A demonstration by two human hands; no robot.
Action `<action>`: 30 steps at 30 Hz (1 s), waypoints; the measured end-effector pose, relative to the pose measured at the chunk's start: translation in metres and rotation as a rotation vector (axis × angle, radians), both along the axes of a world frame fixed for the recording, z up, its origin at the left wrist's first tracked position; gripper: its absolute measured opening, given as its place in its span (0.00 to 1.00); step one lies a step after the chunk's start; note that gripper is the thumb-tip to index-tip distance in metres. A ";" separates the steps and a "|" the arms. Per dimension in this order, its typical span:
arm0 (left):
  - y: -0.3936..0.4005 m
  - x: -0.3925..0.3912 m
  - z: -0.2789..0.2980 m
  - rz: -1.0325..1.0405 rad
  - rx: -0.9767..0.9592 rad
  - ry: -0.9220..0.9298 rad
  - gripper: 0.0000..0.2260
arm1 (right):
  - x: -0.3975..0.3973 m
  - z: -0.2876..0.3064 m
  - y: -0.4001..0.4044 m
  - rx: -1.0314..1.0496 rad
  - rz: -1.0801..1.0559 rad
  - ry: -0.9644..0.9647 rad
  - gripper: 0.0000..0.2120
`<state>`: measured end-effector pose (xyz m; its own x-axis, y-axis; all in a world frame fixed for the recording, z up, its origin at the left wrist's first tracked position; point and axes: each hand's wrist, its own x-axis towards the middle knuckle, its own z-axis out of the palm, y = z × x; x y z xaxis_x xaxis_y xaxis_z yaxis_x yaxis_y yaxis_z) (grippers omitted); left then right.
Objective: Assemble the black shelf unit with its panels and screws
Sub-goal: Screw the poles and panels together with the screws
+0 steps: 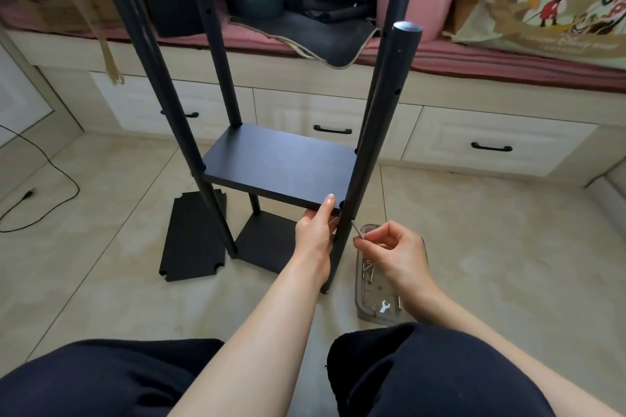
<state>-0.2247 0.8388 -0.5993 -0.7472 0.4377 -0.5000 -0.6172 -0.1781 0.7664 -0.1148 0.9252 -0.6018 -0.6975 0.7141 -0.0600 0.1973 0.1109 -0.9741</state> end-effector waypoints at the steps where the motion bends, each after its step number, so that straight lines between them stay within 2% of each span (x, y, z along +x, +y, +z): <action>1: 0.000 0.000 0.000 -0.013 -0.011 0.003 0.14 | 0.000 -0.001 0.000 -0.001 0.002 0.000 0.10; 5: 0.000 -0.001 0.001 -0.050 -0.012 0.014 0.14 | 0.001 -0.004 0.002 -0.003 0.002 -0.011 0.09; 9: 0.002 0.002 0.002 -0.044 -0.040 0.021 0.10 | 0.001 -0.005 0.005 0.003 -0.006 -0.029 0.09; 30: -0.005 0.000 0.006 -0.087 0.002 0.000 0.10 | -0.014 -0.003 0.005 -0.030 -0.007 0.029 0.10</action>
